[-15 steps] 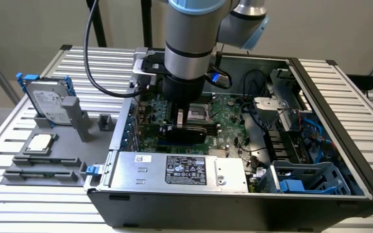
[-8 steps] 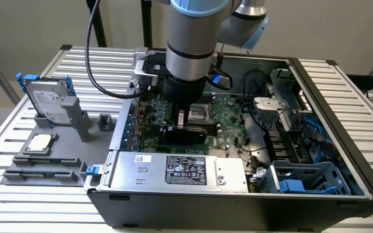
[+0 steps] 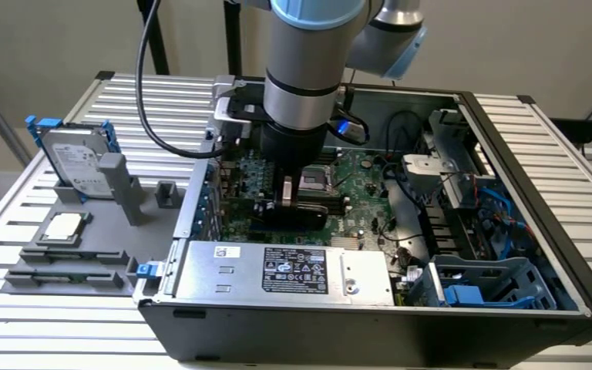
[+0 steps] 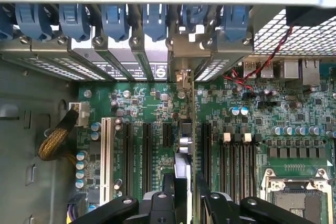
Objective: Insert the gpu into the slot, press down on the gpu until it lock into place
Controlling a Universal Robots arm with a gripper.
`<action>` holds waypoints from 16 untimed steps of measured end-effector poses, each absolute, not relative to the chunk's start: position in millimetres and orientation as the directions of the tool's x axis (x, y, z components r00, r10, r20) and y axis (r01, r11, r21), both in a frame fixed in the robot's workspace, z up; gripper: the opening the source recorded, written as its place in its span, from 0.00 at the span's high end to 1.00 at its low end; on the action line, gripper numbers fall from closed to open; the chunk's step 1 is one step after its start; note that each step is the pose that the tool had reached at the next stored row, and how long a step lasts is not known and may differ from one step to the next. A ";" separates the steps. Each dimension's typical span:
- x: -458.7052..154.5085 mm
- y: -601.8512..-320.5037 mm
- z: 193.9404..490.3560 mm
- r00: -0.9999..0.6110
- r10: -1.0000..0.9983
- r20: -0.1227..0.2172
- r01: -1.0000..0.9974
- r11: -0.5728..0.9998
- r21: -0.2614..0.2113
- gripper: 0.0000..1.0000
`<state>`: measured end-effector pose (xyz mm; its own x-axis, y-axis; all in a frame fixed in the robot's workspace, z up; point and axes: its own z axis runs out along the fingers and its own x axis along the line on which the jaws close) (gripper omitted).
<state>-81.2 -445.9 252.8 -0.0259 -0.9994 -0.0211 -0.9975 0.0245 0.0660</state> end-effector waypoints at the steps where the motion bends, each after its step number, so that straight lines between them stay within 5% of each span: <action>1: -81.1 -445.9 252.1 -0.026 -0.999 -0.022 -0.998 0.024 0.066 0.74; 12: -81.2 -445.9 247.9 -0.026 -0.999 -0.019 -0.998 0.025 0.066 0.74; 16: -81.1 -445.9 258.1 -0.026 -0.999 -0.019 -0.997 0.025 0.067 0.66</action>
